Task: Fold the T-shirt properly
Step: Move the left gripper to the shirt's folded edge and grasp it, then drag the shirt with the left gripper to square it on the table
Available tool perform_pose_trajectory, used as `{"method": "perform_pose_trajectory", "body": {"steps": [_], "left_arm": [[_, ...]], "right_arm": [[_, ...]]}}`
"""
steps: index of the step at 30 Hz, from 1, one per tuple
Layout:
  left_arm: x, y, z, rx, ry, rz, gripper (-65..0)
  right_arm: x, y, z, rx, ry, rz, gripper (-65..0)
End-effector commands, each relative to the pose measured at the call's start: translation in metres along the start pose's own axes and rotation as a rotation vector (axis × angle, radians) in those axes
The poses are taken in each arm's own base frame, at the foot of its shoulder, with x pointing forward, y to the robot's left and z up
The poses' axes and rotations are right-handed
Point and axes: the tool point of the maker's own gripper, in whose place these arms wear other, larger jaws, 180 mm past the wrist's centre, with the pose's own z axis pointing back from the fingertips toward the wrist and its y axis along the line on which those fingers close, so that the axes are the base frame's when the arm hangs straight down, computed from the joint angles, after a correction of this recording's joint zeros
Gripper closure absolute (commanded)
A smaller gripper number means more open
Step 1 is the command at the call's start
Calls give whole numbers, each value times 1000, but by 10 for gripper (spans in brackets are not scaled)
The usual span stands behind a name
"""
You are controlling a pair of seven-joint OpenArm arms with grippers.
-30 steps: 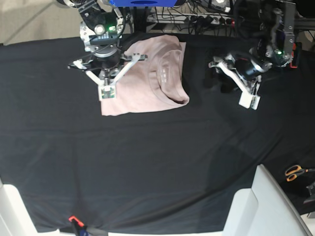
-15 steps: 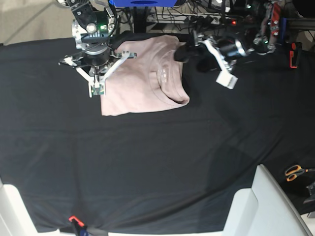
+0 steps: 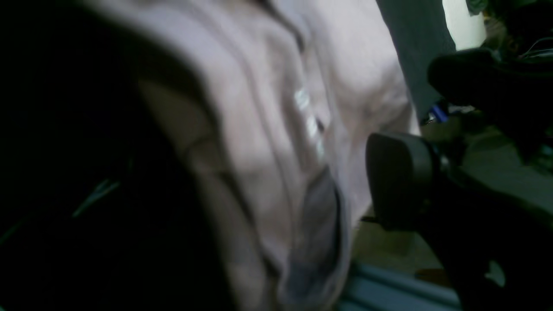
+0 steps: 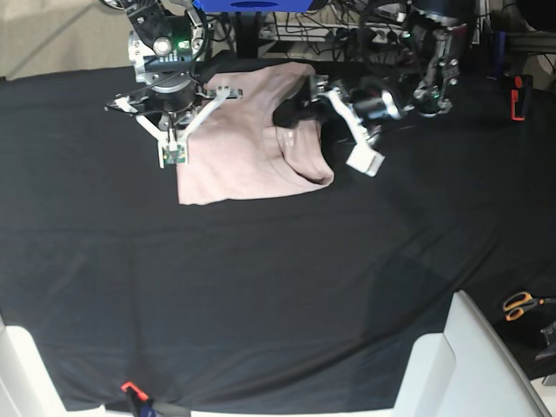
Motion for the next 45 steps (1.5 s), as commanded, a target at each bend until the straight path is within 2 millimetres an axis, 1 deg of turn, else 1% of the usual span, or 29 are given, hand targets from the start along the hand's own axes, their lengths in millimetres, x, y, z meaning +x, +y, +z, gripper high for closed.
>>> {"method": "perform_pose_trajectory", "body": {"steps": [1, 4, 5, 8, 9, 10, 12, 14, 15, 18, 20, 22, 24, 26, 31, 33, 34, 36, 38, 41, 45], "left_arm": [[-9, -1, -4, 15, 46, -15, -650], [-11, -3, -8, 22, 53, -21, -643], [-12, -2, -8, 23, 53, -20, -607], [-12, -3, -9, 21, 49, -16, -439], [-13, -3, -10, 20, 56, -14, -374], [-10, -3, -13, 15, 55, -15, -309], [-12, 2, -17, 18, 67, 3, -171], [-12, 5, -18, 19, 70, 11, -18], [-10, 7, -18, 23, 71, 7, 0], [-1, 12, -16, 34, 66, -12, 0], [4, 32, -8, 106, 86, -1, 0], [15, 45, -3, 152, 119, -8, 0], [26, 55, 4, 181, 167, -63, 0], [35, 61, 4, 201, 239, -170, 0], [44, 61, -9, 236, 435, -482, 0], [49, 59, -14, 252, 491, -599, 0], [53, 60, -13, 267, 513, -658, 0], [59, 55, -16, 282, 549, -789, 0], [71, 50, -19, 307, 574, -921, 0], [88, 52, -21, 352, 614, -1064, 0], [107, 44, -26, 317, 689, -1258, 0]], "right_arm": [[11, -8, 1, -23, -39, -15, -15], [11, -21, -2, -54, -35, -33, -15], [11, -25, -2, -65, -36, -40, -15], [8, -40, -3, -101, -32, -59, -15], [9, -46, -3, -117, -45, -67, -15], [8, -54, -3, -137, -56, -75, -15], [5, -72, -2, -187, -66, -106, -15], [2, -82, -2, -220, -62, -145, -15], [-1, -90, -2, -242, -58, -159, -15], [-4, -105, -2, -279, -51, -179, -15], [-4, -112, -2, -296, -50, -186, -15], [-5, -117, -2, -311, -48, -195, -15], [-4, -118, -2, -312, -51, -196, -15], [-3, -118, -2, -312, -53, -198, -15], [-5, -113, -4, -283, -42, -242, -15], [-8, -116, -5, -276, -31, -283, -15], [-10, -118, -6, -273, -24, -302, -15], [-16, -121, -8, -273, -7, -330, -15], [-18, -125, -11, -282, 2, -338, -15], [-23, -125, -15, -284, 21, -336, -15], [-23, -125, -15, -283, 21, -335, -15]]}}
